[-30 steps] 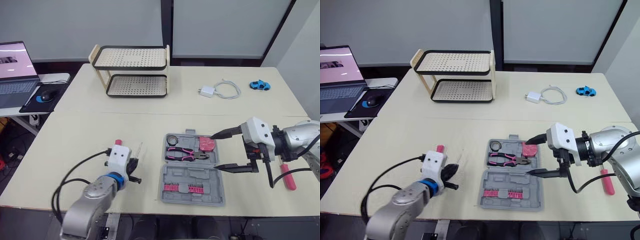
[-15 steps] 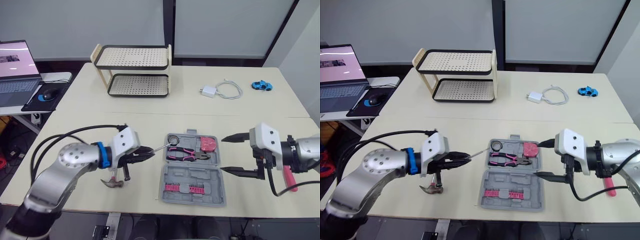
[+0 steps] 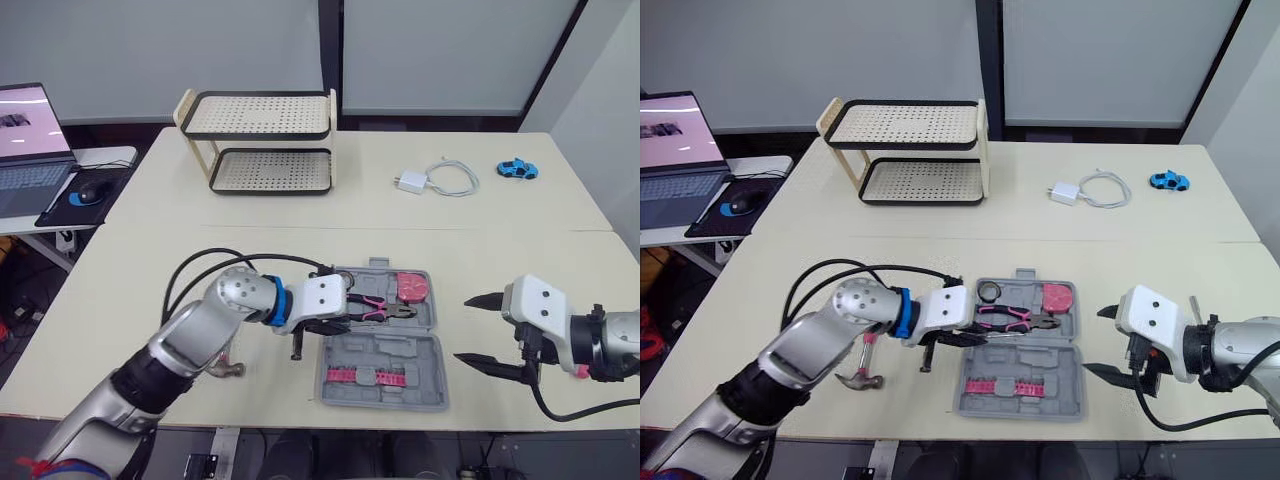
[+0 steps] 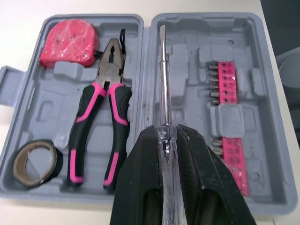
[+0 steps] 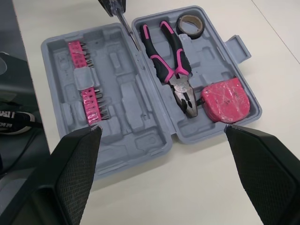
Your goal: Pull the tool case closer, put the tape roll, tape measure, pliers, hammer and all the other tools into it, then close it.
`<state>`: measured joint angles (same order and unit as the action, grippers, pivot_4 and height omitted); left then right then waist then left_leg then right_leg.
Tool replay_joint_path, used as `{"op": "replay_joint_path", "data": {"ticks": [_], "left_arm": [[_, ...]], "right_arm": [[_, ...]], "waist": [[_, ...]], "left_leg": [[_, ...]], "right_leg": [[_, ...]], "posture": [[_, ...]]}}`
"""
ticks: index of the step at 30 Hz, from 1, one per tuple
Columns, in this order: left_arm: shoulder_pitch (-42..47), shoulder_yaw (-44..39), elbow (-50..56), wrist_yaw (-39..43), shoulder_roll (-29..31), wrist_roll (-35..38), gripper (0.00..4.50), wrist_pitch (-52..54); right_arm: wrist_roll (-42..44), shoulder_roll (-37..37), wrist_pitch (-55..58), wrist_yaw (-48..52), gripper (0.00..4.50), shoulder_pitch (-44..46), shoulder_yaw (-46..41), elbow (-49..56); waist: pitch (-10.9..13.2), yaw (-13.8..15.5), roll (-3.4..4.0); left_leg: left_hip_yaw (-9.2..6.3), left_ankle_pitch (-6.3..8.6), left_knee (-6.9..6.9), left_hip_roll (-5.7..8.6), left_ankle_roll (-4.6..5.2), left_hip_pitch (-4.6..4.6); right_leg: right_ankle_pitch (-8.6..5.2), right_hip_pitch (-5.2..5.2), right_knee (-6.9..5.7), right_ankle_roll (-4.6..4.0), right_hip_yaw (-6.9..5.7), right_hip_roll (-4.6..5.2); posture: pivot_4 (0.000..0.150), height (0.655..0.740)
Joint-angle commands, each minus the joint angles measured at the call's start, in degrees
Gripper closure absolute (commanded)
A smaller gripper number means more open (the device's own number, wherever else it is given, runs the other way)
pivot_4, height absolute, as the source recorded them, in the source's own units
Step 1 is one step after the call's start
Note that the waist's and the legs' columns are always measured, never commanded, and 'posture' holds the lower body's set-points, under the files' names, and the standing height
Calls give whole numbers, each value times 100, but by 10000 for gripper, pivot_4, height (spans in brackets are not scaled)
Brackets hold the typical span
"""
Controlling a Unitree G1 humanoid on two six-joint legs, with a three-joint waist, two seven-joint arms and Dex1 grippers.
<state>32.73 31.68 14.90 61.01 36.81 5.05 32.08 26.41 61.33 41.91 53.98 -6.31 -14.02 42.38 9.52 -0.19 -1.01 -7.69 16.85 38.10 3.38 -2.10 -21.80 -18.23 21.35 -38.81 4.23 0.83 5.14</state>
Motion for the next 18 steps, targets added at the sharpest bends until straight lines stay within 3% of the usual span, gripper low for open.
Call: {"op": "replay_joint_path", "data": {"ticks": [1, 18], "left_arm": [[122, 229, -170, -72, -157, -362, 43383, -158], [39, 632, -777, -204, -727, -1238, 43384, -585]], "right_arm": [[-95, 77, 9, -99, 0, 32, 97, 134], [-19, -6, 64, -246, 0, 86, 288, 245]], "waist": [[0, -9, 0], [0, -3, -1]], "left_leg": [[1, 0, 0, 0, 0, 1], [-3, -5, 4, -1, -9, 1]], "right_leg": [[0, -1, 0, 0, 0, 0], [0, 0, -5, 0, -1, -1]], "posture": [[1500, 7400], [1500, 7400]]}}
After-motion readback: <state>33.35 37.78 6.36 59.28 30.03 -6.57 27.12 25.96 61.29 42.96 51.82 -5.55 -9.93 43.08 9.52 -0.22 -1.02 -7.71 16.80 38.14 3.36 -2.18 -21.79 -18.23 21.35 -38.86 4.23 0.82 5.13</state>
